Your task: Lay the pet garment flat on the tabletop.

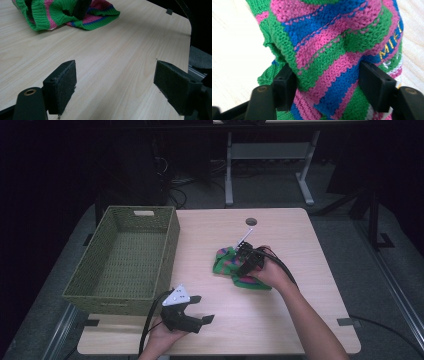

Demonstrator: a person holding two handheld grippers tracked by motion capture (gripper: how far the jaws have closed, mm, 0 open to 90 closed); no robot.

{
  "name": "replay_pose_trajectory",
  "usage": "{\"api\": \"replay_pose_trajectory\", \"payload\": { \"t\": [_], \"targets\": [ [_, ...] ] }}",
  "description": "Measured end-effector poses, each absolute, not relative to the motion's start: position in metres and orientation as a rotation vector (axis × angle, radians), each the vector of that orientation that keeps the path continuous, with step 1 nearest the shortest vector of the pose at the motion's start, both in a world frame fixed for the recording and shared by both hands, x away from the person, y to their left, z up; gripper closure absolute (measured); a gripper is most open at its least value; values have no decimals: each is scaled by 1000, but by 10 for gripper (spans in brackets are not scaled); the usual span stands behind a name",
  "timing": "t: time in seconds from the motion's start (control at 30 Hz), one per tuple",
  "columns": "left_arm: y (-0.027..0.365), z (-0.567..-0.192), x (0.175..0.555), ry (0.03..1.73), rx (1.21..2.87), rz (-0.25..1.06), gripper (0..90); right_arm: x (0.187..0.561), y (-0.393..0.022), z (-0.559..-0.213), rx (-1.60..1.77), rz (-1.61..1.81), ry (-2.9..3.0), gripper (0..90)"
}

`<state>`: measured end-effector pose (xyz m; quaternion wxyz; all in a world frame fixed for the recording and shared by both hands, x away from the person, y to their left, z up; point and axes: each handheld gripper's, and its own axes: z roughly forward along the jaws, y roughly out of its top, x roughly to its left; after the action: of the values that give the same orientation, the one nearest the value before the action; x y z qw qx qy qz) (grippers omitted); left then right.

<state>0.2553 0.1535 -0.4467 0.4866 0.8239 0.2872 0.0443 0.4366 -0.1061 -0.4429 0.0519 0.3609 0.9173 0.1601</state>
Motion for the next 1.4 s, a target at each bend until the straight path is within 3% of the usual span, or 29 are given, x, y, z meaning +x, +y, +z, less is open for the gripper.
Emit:
{"api": "replay_pose_trajectory", "payload": {
  "t": [0.17,0.33,0.87,1.4],
  "targets": [
    [153,-447,255,694,2008,110,181,436,-105,-442,1101,480,2791,394],
    [152,-448,256,698,2014,104,181,439,-108,-441,1134,486,2785,491],
    [154,-448,257,699,2014,109,181,437,-110,-438,1114,494,2779,621],
    [154,-449,257,699,2017,109,181,435,-111,-438,1135,516,2778,677]
  ]
}}
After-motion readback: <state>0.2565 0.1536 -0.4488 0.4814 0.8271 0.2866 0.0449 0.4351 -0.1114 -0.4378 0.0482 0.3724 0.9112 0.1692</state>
